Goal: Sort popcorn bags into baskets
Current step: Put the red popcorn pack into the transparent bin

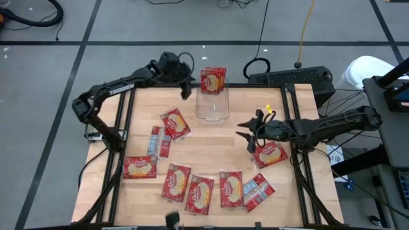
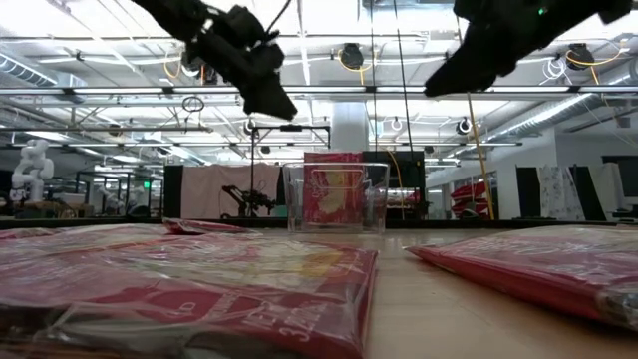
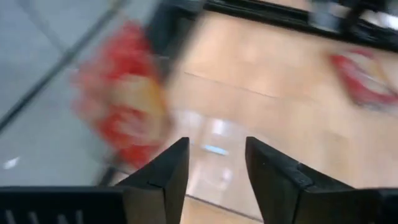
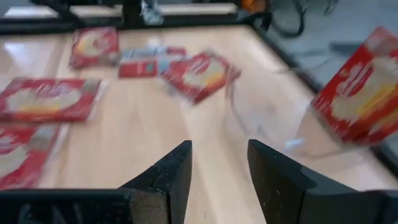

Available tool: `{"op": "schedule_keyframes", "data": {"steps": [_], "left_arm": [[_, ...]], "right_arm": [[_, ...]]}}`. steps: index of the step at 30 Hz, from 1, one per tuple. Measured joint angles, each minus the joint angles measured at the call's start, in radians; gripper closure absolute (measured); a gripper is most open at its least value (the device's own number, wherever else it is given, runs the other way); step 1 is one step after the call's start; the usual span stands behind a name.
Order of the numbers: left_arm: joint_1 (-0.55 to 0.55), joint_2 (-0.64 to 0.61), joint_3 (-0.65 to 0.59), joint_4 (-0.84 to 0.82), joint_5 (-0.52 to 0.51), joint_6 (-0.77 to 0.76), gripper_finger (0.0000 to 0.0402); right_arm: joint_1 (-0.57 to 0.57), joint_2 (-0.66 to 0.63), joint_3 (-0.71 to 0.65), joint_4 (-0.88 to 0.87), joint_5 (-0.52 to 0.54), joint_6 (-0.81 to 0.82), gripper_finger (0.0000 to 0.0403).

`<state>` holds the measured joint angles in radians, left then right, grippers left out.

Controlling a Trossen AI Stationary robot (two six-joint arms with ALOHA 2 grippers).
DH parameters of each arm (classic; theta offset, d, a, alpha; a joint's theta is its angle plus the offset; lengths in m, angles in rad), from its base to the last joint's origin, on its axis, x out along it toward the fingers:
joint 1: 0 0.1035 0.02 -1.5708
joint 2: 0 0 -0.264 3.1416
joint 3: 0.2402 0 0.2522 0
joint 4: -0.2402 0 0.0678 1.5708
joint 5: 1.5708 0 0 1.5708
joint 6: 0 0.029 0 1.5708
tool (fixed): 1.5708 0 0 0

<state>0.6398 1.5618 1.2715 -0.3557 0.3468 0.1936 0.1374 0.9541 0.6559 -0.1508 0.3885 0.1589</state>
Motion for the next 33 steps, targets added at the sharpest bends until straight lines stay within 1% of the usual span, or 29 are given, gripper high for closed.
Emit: {"op": "schedule_keyframes", "data": {"steps": [2,4,6,10,14,18,21,23,26,29,33], "left_arm": [[-0.061,-0.056,-0.056,0.011,0.003,-0.001,0.0253],[-0.131,-0.112,-0.131,0.089,-0.011,-0.017,0.0260],[-0.202,-0.164,-0.218,0.180,-0.045,-0.057,0.0265],[-0.346,-0.240,-0.362,0.361,-0.168,-0.113,0.0264],[-0.471,-0.271,-0.434,0.466,-0.292,-0.153,0.0261],[-0.573,-0.270,-0.455,0.494,-0.396,-0.161,0.0261],[-0.630,-0.270,-0.457,0.501,-0.455,-0.173,0.0261],[-0.661,-0.270,-0.457,0.498,-0.481,-0.190,0.0261],[-0.700,-0.270,-0.457,0.505,-0.489,-0.202,0.0261],[-0.733,-0.269,-0.458,0.504,-0.528,-0.209,0.0261],[-0.762,-0.264,-0.476,0.499,-0.590,-0.231,0.0261]], "right_arm": [[0.028,0.010,0.037,-0.109,0.000,0.044,0.0252],[0.049,0.024,0.064,-0.186,-0.012,0.091,0.0252],[0.057,0.040,0.082,-0.267,-0.056,0.146,0.0252],[0.045,0.093,0.097,-0.425,-0.163,0.249,0.0252],[0.001,0.176,0.106,-0.517,-0.302,0.272,0.0252],[-0.061,0.268,0.106,-0.540,-0.444,0.203,0.0252],[-0.112,0.333,0.106,-0.537,-0.519,0.107,0.0252],[-0.138,0.369,0.106,-0.537,-0.531,0.025,0.0252],[-0.170,0.420,0.118,-0.535,-0.549,-0.071,0.0242],[-0.185,0.455,0.122,-0.535,-0.550,-0.147,0.0218],[-0.189,0.497,0.122,-0.534,-0.551,-0.175,0.0180]]}}
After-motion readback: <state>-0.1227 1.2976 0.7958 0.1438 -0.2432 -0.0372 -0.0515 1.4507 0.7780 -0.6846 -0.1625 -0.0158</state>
